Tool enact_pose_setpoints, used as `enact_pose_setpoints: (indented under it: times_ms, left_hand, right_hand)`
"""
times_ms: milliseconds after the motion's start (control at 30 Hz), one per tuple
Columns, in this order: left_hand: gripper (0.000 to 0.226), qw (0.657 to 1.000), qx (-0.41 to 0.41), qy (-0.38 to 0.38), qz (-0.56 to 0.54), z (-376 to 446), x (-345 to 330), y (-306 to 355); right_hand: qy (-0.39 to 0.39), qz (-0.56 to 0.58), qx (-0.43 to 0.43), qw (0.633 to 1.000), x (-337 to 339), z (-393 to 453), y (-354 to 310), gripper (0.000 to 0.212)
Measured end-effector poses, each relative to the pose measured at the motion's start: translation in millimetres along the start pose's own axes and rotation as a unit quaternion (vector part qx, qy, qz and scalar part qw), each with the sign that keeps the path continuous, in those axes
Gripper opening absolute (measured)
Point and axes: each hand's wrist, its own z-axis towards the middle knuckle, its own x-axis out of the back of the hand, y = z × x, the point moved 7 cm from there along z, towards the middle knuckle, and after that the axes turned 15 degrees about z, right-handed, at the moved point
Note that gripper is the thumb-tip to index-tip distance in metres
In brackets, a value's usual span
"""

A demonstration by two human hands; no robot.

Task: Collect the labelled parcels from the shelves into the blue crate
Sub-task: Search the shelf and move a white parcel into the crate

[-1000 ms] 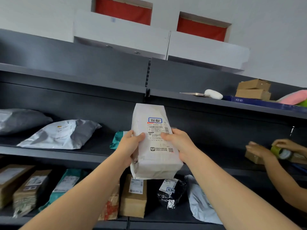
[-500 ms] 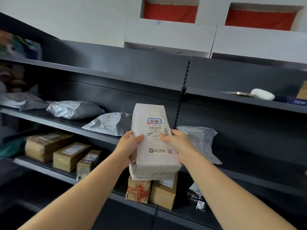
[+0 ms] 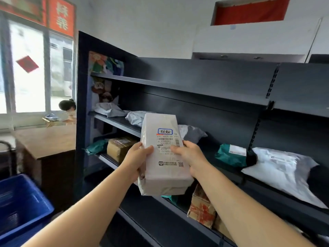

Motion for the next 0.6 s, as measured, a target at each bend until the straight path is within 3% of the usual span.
enact_pose_setpoints:
  times_ms: [400,533,600]
  left_hand:
    - [0.031,0.994,0.009,0.105,-0.031,4,180,-7]
    - [0.036,0.989,0.01,0.138,-0.048,8,236,-8]
    - [0.041,0.987,0.007,0.149,-0.054,10,263,-9]
  right_hand:
    - [-0.103,-0.002,-0.039,0.994,-181,33,56,0.028]
    - [-0.135,0.005,-0.044,0.99,-239,38,71,0.019]
    - [-0.151,0.014,-0.046,0.987,-267,39,77,0.027]
